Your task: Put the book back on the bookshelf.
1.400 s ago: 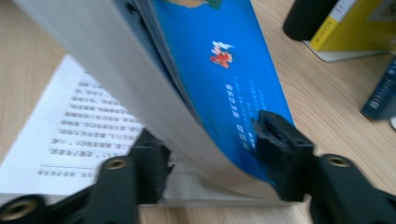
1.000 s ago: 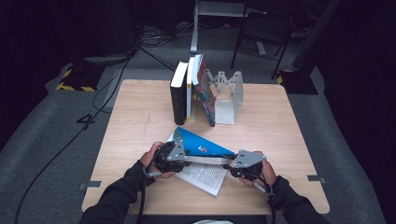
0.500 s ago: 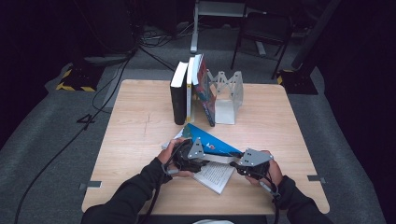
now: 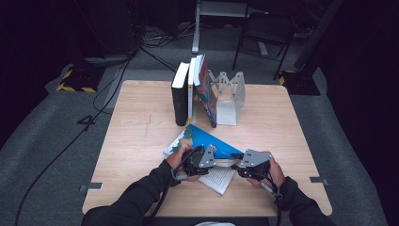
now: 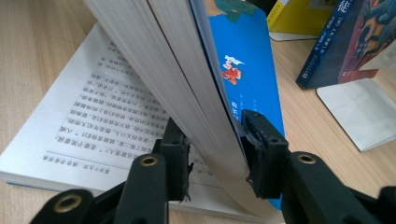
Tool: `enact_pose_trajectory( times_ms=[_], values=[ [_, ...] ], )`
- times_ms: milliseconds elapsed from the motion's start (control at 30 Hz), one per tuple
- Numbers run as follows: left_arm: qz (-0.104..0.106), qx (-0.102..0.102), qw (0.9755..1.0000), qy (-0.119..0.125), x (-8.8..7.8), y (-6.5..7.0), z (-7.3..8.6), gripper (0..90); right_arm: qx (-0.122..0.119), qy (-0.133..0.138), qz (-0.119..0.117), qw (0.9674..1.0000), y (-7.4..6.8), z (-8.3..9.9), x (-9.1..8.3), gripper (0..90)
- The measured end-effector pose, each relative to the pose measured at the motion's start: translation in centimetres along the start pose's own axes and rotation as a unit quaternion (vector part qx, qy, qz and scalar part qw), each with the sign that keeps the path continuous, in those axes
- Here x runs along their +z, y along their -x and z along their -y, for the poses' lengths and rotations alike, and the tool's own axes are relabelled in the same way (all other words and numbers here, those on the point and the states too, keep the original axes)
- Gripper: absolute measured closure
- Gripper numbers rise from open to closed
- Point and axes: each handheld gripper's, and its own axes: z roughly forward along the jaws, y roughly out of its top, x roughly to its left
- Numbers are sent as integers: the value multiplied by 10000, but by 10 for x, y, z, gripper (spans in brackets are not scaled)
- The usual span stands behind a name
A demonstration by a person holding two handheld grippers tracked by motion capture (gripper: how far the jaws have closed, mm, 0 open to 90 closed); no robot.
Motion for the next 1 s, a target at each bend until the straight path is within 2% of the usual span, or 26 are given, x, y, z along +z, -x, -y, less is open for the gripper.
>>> enact_pose_trajectory(
  times_ms=[33,67,100,167,200,300,400,433,467,533,567,667,733,767,800,867,933,967,1000],
  values=[
    [0,0,10000,0,0,0,0,684,0,0,0,10000,0,0,0,616],
    [21,-67,10000,16,1,0,1,689,225,62,-173,9996,5,0,0,543],
    [50,-119,9999,68,2,-1,3,691,292,69,-120,9995,6,0,0,474],
    [31,-141,9999,96,2,-2,4,698,366,33,-55,9993,10,1,0,422],
    [-6,-187,9996,187,1,-2,5,701,443,20,-18,9990,13,2,-2,388],
    [-21,-309,9988,378,-4,-5,7,709,600,186,10,9980,21,7,-8,368],
    [-20,-522,9970,575,-9,-10,10,714,859,472,-1,9952,30,12,-17,359],
    [-20,-522,9970,575,-9,-10,10,714,951,570,39,9938,35,15,-20,360],
    [-31,-615,9957,686,-12,-13,11,714,951,570,39,9938,35,15,-20,360],
    [-63,-730,9940,817,-16,-16,13,717,1208,690,94,9902,43,22,-23,367],
    [-64,-762,9934,850,-18,-18,13,719,1285,620,160,9896,46,25,-23,368],
    [-43,-919,9907,999,-23,-21,16,721,1279,377,302,9906,50,33,-19,374],
    [-54,-941,9903,1023,-25,-22,16,723,1331,387,284,9899,51,35,-19,382],
    [-52,-1032,9885,1102,-28,-25,18,724,1355,382,334,9895,53,37,-20,383],
    [-52,-1032,9885,1102,-28,-25,18,723,1355,382,334,9895,53,37,-20,383],
    [-53,-1113,9866,1195,-32,-28,19,724,1363,281,372,9896,53,38,-17,387],
    [-65,-1115,9862,1219,-33,-28,20,725,1408,21,340,9894,53,43,-8,386],
    [-65,-1115,9862,1219,-33,-28,20,726,1408,21,340,9894,53,43,-8,386],
    [-54,-1122,9859,1242,-34,-28,21,726,1452,-127,293,9889,53,44,-3,383]
  ],
)
